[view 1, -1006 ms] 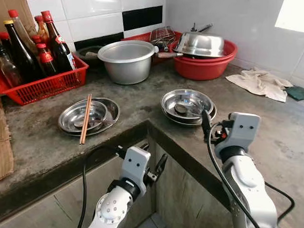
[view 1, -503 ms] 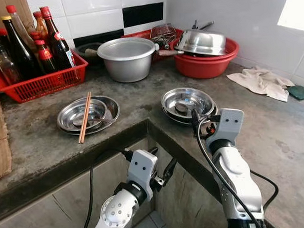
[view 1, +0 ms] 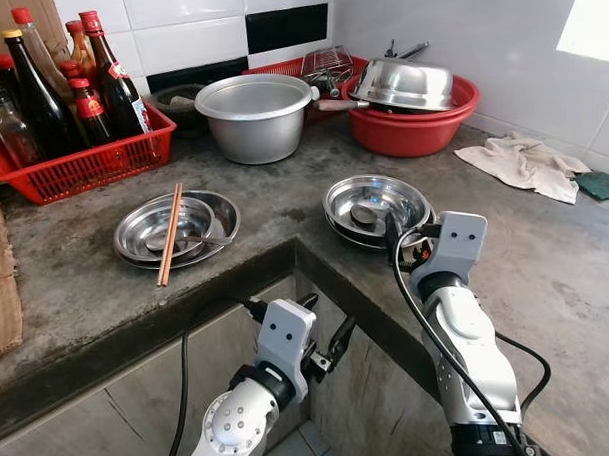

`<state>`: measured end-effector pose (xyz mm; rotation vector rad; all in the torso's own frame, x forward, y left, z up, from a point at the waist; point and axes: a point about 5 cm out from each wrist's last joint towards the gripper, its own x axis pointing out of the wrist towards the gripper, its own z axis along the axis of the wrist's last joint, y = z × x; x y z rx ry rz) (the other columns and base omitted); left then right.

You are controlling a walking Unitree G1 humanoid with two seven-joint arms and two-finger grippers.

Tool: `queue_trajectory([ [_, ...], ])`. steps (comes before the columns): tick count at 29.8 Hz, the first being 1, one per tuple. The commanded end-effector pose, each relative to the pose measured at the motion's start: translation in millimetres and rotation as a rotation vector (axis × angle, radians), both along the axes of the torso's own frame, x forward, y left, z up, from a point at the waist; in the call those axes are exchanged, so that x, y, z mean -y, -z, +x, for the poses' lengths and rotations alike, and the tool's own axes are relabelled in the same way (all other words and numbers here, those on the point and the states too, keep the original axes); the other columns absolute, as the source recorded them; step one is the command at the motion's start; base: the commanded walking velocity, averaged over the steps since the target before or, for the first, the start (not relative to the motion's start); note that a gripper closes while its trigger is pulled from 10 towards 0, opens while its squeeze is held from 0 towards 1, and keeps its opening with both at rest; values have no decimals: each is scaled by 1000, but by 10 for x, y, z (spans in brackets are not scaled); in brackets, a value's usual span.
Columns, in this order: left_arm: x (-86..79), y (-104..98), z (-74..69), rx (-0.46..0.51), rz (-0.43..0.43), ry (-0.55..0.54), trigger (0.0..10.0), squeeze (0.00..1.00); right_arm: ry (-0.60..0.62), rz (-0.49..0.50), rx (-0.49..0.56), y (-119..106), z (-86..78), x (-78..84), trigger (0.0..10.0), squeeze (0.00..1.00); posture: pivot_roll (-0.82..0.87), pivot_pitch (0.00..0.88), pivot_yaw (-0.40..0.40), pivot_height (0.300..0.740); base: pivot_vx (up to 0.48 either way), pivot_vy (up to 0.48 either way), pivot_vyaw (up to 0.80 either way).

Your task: Kitchen organization

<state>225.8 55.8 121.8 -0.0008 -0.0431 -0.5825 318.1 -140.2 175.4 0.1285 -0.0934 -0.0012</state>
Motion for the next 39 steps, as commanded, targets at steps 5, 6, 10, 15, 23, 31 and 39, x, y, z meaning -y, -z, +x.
queue_trajectory([
  [5,-4,-16,-3,10,1,-4,10000,0,3,7,10,-22,23,2,2078,0,123,0,-19,740,0,0,0],
  [6,-5,-16,-2,10,2,-5,10000,0,5,8,9,-23,25,3,10000,0,123,0,-19,740,0,0,0],
  [10,-7,-14,0,10,4,-8,10000,0,8,10,3,-14,32,9,10000,0,123,0,-19,740,0,0,0],
  [15,-10,-15,6,11,7,-12,10000,0,15,8,6,-21,41,29,1294,0,124,0,-19,740,0,0,0],
  [23,-13,-13,22,13,10,-22,10000,0,36,17,12,-49,59,69,0,0,122,0,-19,740,0,0,0],
  [31,-24,-17,41,16,14,-31,10000,0,53,20,21,-82,78,100,0,0,122,0,-18,740,0,0,0],
  [39,-37,-19,57,20,18,-38,10000,0,65,52,59,-170,97,116,0,0,123,0,-21,740,0,0,0],
])
